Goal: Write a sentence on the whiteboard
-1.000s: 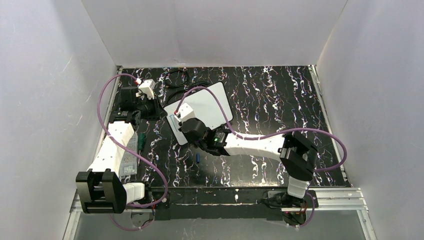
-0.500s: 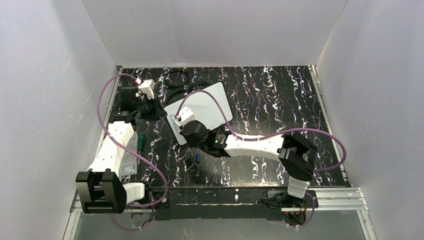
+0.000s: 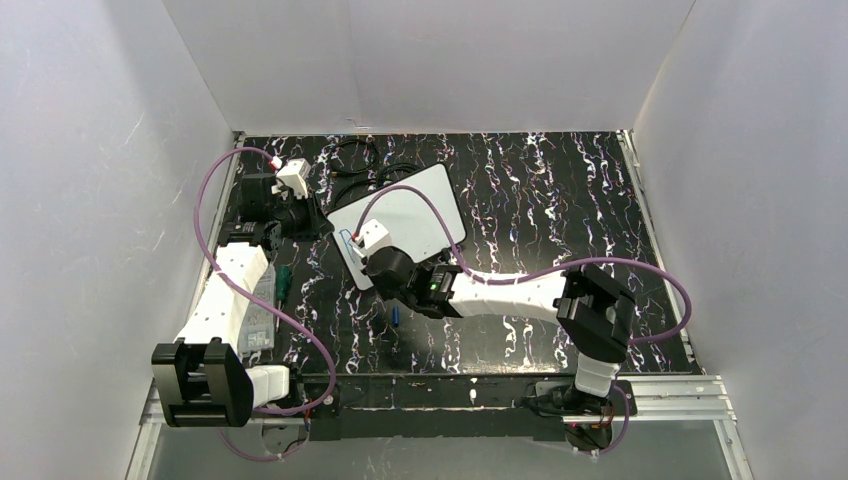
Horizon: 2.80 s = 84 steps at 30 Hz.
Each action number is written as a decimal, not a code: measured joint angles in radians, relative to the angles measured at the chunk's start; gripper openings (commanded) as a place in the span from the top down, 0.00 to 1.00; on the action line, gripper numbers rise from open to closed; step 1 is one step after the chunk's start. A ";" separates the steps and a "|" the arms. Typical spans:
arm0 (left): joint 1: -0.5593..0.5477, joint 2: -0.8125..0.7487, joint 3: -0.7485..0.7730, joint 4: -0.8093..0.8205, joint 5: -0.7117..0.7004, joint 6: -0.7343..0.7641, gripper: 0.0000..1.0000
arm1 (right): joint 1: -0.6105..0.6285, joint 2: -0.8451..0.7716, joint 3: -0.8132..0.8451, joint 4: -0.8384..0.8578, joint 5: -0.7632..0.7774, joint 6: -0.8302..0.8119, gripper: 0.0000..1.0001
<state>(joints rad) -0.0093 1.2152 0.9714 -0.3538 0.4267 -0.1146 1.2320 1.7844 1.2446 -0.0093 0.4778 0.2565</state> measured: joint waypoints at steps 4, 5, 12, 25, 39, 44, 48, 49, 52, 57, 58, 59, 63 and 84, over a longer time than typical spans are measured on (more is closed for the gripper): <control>0.000 0.000 0.000 -0.001 -0.003 0.000 1.00 | 0.007 -0.006 -0.046 -0.011 0.009 0.015 0.99; 0.000 0.000 0.000 0.000 -0.004 0.001 1.00 | 0.008 -0.009 -0.057 -0.018 0.011 0.019 0.99; 0.000 -0.002 0.000 -0.001 -0.012 0.003 1.00 | 0.009 -0.016 -0.077 -0.037 0.013 0.032 0.99; 0.000 -0.005 0.000 -0.005 -0.015 0.007 1.00 | 0.007 -0.137 -0.096 -0.009 0.008 0.019 0.99; 0.000 -0.006 0.000 -0.006 -0.016 0.007 1.00 | -0.015 -0.096 -0.087 0.005 0.018 -0.015 0.99; 0.000 -0.007 0.000 -0.006 -0.016 0.007 1.00 | -0.023 -0.083 -0.078 0.005 0.018 -0.021 0.99; 0.000 -0.007 0.000 -0.006 -0.016 0.007 1.00 | -0.028 -0.066 -0.057 0.006 0.017 -0.024 0.99; 0.000 -0.007 0.000 -0.006 -0.016 0.007 1.00 | -0.029 -0.061 -0.053 0.007 0.018 -0.024 0.99; 0.000 -0.008 0.000 -0.006 -0.016 0.007 1.00 | -0.029 -0.047 -0.045 0.006 0.018 -0.024 0.99; 0.000 -0.009 0.000 -0.005 -0.017 0.007 1.00 | -0.029 -0.031 -0.043 -0.002 0.016 -0.017 0.99; 0.000 -0.009 0.000 -0.006 -0.017 0.007 1.00 | -0.029 -0.031 -0.043 -0.004 0.016 -0.013 0.99; 0.000 -0.009 0.000 -0.005 -0.017 0.007 1.00 | -0.029 -0.031 -0.045 -0.004 0.014 -0.005 0.99; 0.000 -0.009 0.000 -0.005 -0.019 0.007 1.00 | -0.028 -0.031 -0.072 -0.005 -0.003 0.024 0.99; 0.000 -0.013 -0.001 -0.005 -0.019 0.007 1.00 | -0.026 -0.108 -0.071 0.004 -0.004 -0.005 0.99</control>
<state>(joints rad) -0.0093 1.2026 0.9703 -0.3592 0.4076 -0.1074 1.2057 1.6764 1.1736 -0.0051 0.4736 0.2516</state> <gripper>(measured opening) 0.093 0.194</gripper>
